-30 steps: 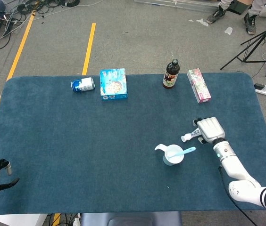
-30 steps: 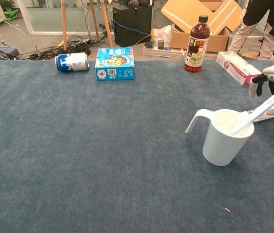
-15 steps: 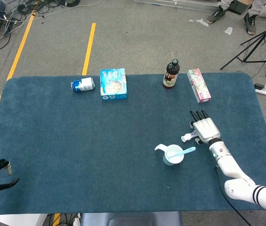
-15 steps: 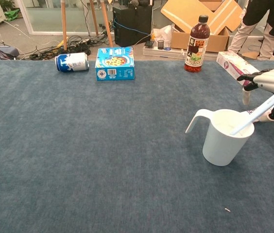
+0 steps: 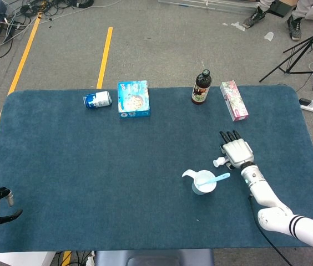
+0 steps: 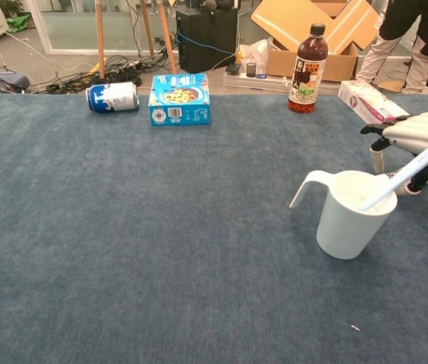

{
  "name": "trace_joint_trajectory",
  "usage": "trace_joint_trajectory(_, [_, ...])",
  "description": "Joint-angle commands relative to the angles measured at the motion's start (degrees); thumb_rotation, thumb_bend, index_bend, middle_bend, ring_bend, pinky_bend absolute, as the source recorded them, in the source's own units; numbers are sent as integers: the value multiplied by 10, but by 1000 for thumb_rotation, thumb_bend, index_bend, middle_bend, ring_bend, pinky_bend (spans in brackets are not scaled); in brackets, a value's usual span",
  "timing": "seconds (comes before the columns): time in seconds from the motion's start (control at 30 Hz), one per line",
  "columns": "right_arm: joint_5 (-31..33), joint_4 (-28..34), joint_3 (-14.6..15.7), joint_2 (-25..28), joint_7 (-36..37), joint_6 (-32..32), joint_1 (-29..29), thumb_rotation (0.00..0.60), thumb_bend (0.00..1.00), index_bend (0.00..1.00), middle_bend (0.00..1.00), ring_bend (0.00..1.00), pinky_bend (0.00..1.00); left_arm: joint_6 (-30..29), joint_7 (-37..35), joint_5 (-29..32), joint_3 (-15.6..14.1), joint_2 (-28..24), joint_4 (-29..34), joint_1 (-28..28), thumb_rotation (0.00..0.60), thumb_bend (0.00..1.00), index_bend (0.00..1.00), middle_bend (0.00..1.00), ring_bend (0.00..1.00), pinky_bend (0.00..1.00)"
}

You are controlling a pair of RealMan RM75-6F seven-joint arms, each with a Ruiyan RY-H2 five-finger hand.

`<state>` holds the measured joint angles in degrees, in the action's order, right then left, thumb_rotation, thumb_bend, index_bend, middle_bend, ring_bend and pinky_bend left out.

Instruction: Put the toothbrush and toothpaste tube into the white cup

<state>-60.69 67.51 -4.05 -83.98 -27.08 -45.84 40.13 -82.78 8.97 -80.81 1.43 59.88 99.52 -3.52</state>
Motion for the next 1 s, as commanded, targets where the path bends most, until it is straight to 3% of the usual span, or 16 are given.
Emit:
trace_joint_trajectory(0.03, [3,-4,-1,-4,-4,2,2,600,148,478,0,0,0,0,-1,0,0,-1,0,0,600,2,659,544,437,409])
trace_joint_trajectory(0.47, [15,-15,-2,-14,-16,-1,1,600,207,640,21,0,0,0,-3,-1,0,-2,1,0,600,2,659,544,437,409])
trace_joint_trajectory(0.77, [9,-6,-5,-5,-6,-14,-7,600,216,657,34,0,0,0,-2,-1,-1,-1,1,0,600,2,659,544,437,409])
trace_joint_trajectory(1.0, [-12,38,-14,28,31,-40,-20,600,216,657,34,0,0,1,-1,-1,-1,-1,1,0,600,2,659,544,437,409])
